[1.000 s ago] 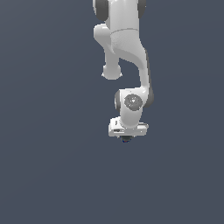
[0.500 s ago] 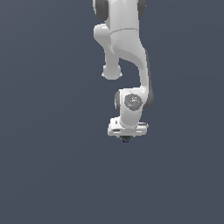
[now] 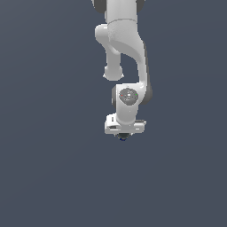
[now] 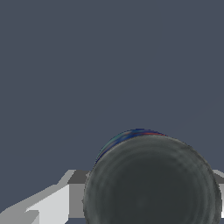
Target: Pick up the object and move it to a goal position.
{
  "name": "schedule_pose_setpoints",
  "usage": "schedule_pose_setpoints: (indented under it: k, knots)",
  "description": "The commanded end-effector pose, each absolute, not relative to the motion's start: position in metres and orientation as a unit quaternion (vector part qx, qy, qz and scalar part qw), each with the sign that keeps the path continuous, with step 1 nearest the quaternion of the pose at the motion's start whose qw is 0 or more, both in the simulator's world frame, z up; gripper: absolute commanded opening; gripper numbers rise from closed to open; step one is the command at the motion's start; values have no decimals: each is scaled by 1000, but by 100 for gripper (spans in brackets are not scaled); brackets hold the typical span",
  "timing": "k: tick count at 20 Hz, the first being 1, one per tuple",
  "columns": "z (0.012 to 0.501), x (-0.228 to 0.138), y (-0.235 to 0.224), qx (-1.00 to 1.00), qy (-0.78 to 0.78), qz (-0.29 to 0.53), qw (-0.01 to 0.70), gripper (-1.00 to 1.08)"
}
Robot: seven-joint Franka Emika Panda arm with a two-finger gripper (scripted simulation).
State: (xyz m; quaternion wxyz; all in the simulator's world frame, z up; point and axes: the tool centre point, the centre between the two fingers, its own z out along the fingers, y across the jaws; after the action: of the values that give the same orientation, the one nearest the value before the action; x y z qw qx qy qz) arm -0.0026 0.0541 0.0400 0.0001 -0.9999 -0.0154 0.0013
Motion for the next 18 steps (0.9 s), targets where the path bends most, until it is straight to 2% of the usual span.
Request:
schedule_pose_setpoints:
  k: [1,18]
  knots:
    - [53,-7,42,-1000,-15,0,0,-100]
    - [196,-61,-95,-1000,-15,0,1,-100]
